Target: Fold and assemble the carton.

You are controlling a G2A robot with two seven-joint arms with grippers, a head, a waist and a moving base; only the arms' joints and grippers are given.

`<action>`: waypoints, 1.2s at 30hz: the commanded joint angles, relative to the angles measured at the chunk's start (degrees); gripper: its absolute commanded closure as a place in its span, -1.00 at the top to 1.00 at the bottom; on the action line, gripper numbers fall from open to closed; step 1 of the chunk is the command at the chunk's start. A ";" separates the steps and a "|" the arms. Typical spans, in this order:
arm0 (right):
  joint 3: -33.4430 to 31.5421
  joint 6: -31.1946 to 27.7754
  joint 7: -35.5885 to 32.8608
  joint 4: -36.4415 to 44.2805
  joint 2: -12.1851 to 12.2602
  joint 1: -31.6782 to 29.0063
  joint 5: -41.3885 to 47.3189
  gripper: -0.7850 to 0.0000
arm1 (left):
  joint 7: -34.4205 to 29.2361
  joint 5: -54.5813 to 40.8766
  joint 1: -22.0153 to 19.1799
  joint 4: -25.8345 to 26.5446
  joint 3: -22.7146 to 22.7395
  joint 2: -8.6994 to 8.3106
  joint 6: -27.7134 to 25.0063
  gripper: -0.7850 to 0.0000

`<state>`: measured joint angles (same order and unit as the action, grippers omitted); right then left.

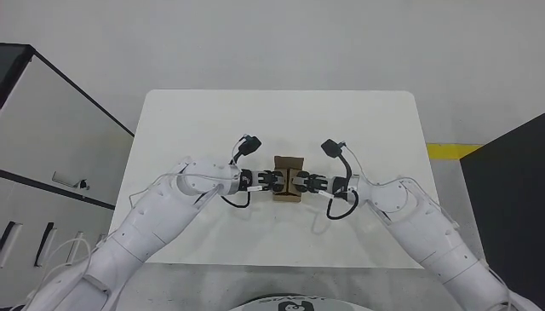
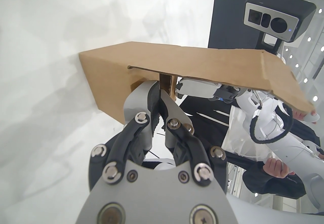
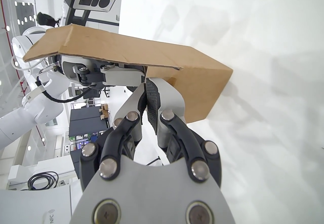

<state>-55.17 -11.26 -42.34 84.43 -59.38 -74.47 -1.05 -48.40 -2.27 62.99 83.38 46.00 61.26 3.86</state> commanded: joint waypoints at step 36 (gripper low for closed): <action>-11.52 -14.75 -9.64 -1.03 1.59 -5.75 23.82 1.00 | -2.18 0.75 9.53 13.08 8.25 -2.62 -3.08 1.00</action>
<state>-66.75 -26.06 -52.00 83.40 -57.77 -80.24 22.83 -50.59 -1.46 72.55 96.49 54.27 58.63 0.78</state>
